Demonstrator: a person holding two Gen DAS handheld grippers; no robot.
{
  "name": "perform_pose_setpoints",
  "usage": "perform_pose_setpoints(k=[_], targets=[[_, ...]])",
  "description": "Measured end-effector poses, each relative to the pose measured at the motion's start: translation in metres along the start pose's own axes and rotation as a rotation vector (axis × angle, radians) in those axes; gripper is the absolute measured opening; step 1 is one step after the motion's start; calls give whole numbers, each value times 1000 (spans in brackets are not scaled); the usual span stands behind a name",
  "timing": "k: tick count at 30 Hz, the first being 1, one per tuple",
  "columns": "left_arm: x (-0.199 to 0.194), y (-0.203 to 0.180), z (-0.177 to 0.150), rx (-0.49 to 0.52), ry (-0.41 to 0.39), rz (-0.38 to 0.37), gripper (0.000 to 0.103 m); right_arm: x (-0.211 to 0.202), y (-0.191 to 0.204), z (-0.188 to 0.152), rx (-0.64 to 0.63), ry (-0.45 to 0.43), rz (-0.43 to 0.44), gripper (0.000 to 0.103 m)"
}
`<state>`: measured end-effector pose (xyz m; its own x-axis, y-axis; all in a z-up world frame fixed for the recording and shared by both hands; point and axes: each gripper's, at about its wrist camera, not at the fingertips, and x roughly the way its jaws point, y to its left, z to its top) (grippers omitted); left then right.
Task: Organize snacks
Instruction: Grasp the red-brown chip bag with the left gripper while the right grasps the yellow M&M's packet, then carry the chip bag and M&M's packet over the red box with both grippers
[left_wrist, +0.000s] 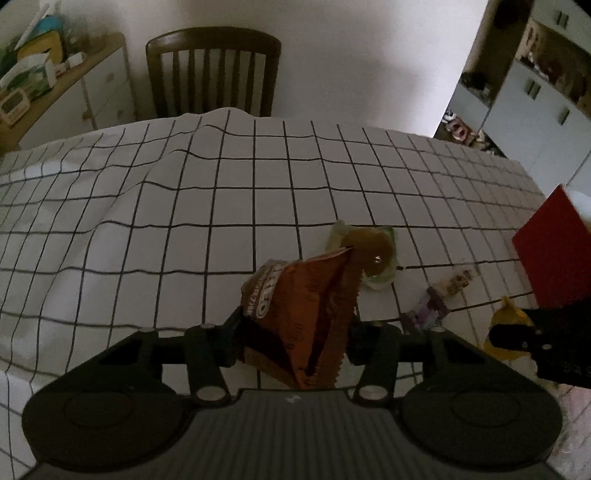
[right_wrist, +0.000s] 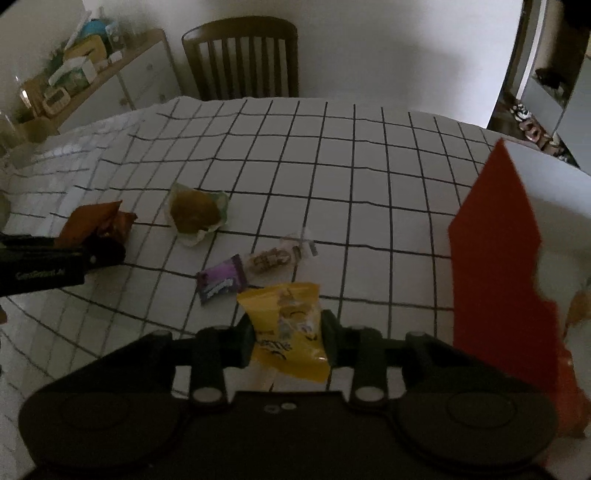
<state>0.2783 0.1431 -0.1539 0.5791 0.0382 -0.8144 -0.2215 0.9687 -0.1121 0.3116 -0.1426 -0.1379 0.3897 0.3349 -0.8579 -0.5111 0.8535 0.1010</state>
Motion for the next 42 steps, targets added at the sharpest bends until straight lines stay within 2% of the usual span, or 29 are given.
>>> perform_pose_setpoints(k=[7, 18, 30, 42], targets=[[-40, -5, -6, -13, -5, -34, 51, -42, 6, -8, 6, -23, 20, 34], [-108, -36, -7, 28, -32, -170, 51, -125, 15, -26, 22, -112, 25, 34], [-165, -114, -7, 129, -92, -272, 51, -190, -9, -41, 8, -186, 18, 34], [-178, -216, 6, 161, -119, -294, 51, -226, -84, -46, 9, -236, 14, 34]])
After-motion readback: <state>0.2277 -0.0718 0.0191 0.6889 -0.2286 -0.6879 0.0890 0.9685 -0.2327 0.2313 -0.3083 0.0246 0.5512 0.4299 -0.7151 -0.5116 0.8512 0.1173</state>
